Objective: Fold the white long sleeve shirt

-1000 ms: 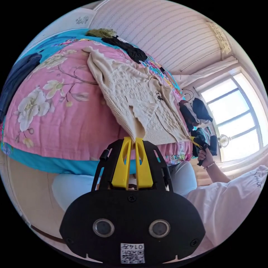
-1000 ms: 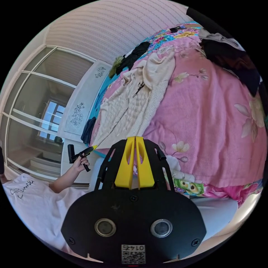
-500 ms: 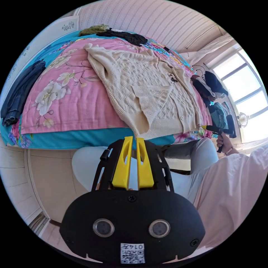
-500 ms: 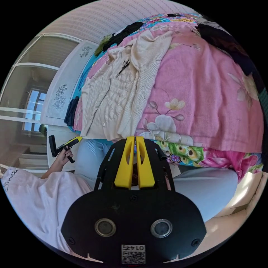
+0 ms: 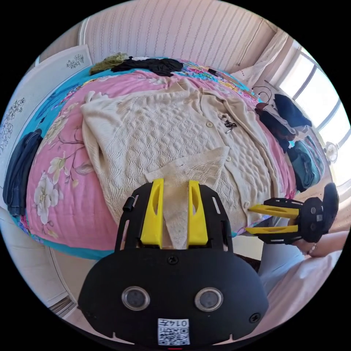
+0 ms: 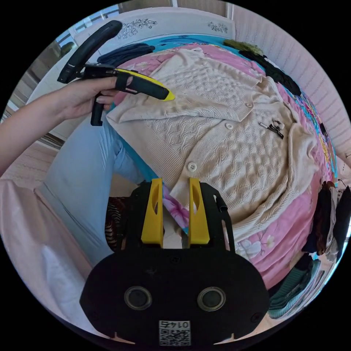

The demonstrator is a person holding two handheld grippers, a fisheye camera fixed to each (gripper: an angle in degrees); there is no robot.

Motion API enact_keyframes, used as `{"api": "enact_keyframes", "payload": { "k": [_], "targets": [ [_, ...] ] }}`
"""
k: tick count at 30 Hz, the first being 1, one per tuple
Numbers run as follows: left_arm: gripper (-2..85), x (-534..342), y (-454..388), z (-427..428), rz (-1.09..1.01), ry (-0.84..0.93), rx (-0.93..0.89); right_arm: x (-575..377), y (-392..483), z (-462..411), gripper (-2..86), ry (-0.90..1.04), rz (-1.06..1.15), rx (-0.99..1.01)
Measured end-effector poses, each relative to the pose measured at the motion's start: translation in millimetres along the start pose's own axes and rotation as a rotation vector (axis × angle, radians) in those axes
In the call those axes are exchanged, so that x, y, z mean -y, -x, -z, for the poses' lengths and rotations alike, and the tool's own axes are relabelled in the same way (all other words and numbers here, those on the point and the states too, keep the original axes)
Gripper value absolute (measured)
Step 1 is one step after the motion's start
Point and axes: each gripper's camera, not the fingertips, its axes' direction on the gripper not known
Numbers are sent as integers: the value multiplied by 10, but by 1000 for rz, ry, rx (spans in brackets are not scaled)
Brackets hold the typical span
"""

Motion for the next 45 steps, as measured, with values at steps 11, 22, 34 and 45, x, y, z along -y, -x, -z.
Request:
{"api": "enact_keyframes", "payload": {
  "k": [11, 22, 34, 45],
  "targets": [
    [-8, -543, -298, 676, -122, -159, -228, 66, 170, 61, -5, -54, -9, 91],
    [23, -951, -1347, 92, -470, 96, -164, 221, 355, -202, 26, -14, 53, 250],
    [63, -1104, -1583, 313, -488, -14, -107, -412, 130, -100, 65, -74, -157, 150],
    [23, -1046, -1580, -267, -399, 116, -124, -97, 663, -527, 33, 17, 4, 11]
  ]
}}
